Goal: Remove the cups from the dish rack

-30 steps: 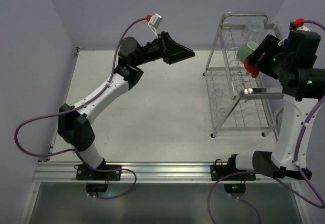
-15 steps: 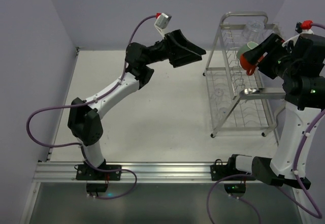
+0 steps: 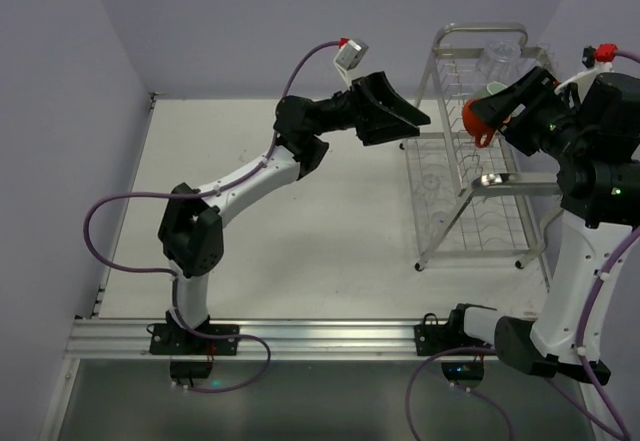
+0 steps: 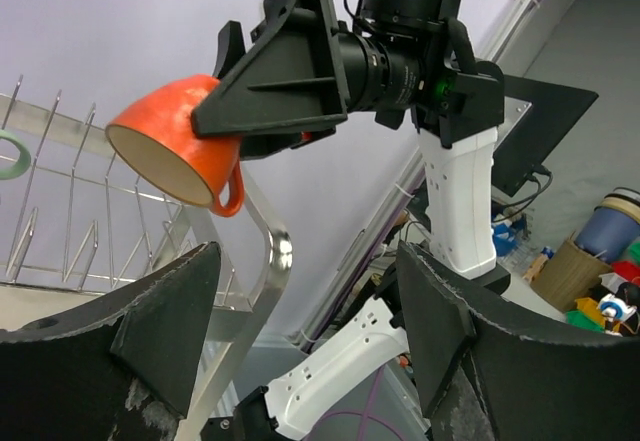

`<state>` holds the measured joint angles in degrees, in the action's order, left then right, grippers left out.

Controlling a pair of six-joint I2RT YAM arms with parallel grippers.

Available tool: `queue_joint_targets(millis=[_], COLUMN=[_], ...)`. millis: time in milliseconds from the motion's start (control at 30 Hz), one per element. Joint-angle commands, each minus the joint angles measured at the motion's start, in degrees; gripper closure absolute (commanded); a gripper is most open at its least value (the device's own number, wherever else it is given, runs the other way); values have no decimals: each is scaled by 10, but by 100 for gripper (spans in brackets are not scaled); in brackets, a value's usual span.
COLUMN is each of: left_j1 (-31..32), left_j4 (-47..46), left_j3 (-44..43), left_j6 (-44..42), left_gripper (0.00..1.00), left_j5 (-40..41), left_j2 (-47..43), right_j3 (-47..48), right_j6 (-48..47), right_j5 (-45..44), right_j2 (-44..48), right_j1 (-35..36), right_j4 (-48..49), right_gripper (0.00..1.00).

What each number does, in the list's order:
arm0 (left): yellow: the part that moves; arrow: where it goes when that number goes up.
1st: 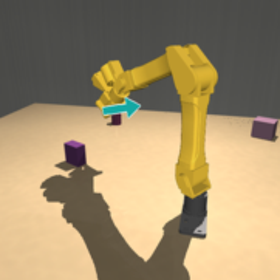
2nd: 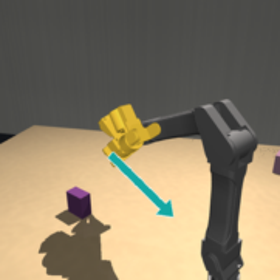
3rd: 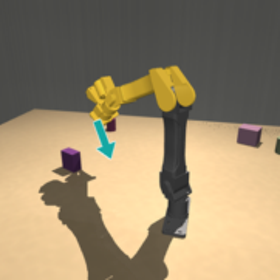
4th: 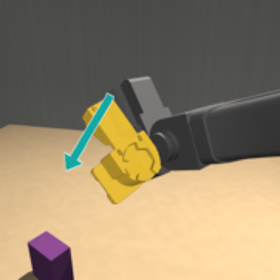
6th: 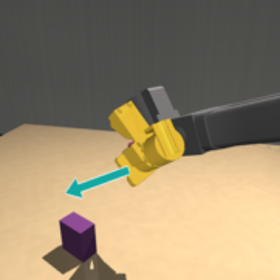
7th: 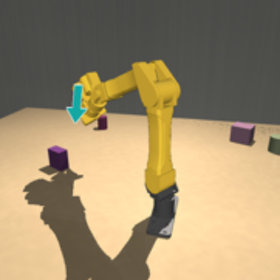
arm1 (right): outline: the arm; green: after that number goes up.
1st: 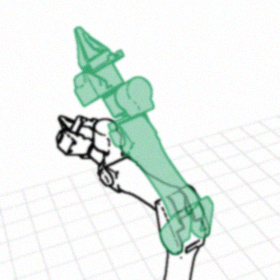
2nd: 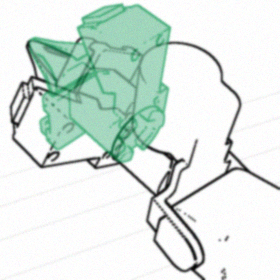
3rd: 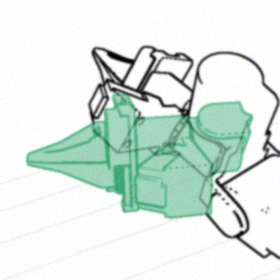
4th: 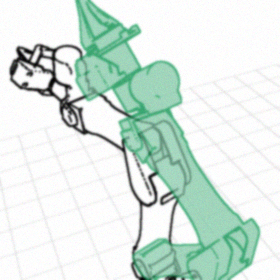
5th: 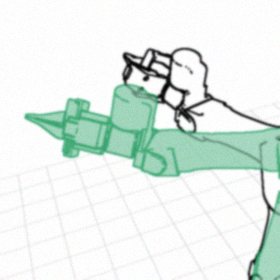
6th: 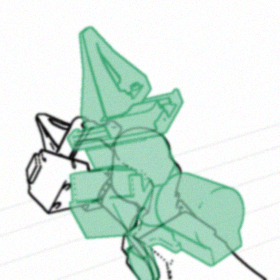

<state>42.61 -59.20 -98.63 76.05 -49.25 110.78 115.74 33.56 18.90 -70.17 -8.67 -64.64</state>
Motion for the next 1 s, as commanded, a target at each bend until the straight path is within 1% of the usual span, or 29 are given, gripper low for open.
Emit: queue_joint_targets(millis=[0, 100, 367, 967], left_j1=[5, 12, 29, 54], left_j4=[-50, -69, -63, -69], left_j3=[-31, -34, -44, -57], left_j6=[14, 22, 13, 19], left_gripper=[26, 27, 32, 34], left_j5=[5, 15, 44, 100], left_j2=[9, 19, 37, 56], right_j3=[-10, -31, -61, -101], right_j6=[16, 22, 44, 67], right_j5=[47, 55, 88, 126], right_j2=[20, 33, 56, 74], right_j1=[-3, -4, -4, -4], right_j4=[36, 50, 83, 123], right_gripper=[100, 100, 100, 100])
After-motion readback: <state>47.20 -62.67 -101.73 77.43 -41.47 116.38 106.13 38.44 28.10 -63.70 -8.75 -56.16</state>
